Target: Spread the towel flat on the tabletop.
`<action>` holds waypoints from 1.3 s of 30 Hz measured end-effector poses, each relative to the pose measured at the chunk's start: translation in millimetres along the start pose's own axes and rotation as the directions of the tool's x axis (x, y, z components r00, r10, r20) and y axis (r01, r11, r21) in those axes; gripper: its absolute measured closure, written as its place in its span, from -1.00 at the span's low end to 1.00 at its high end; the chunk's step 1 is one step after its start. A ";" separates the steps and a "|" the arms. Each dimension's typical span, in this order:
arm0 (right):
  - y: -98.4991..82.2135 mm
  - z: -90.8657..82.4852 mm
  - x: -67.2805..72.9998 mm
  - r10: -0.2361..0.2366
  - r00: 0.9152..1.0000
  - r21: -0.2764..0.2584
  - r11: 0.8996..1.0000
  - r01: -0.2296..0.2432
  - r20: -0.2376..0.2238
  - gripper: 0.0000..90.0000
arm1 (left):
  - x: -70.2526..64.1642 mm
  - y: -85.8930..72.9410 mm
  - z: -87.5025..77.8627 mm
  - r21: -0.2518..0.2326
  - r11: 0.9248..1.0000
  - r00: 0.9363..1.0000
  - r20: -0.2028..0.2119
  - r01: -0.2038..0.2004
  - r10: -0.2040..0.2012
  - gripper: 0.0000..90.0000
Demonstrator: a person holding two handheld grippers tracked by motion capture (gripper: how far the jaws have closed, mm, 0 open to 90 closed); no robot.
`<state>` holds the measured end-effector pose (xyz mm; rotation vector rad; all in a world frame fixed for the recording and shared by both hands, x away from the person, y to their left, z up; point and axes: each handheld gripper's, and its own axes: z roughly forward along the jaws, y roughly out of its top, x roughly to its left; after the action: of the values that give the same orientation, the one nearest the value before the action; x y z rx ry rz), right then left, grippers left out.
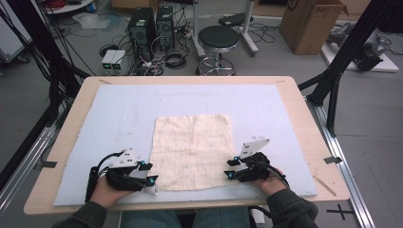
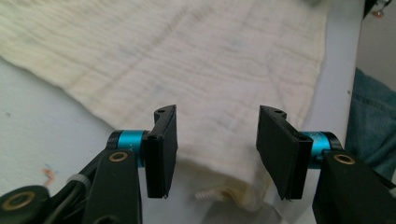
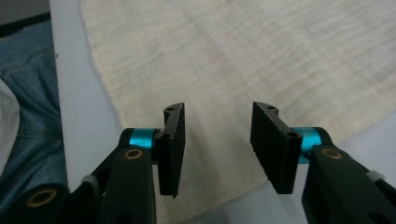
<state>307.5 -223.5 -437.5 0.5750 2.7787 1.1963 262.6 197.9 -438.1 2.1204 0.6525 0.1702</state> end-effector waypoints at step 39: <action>4.2 -14.7 -0.6 0.093 0.996 -0.132 0.987 -0.093 0.000 0.19 | 1.1 -1.5 -16.9 -0.071 0.997 0.998 -0.059 0.024 -0.028 0.34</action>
<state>306.4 -231.2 -424.3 0.7015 2.6687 1.3814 257.0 211.3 -429.3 2.0450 0.6989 0.2402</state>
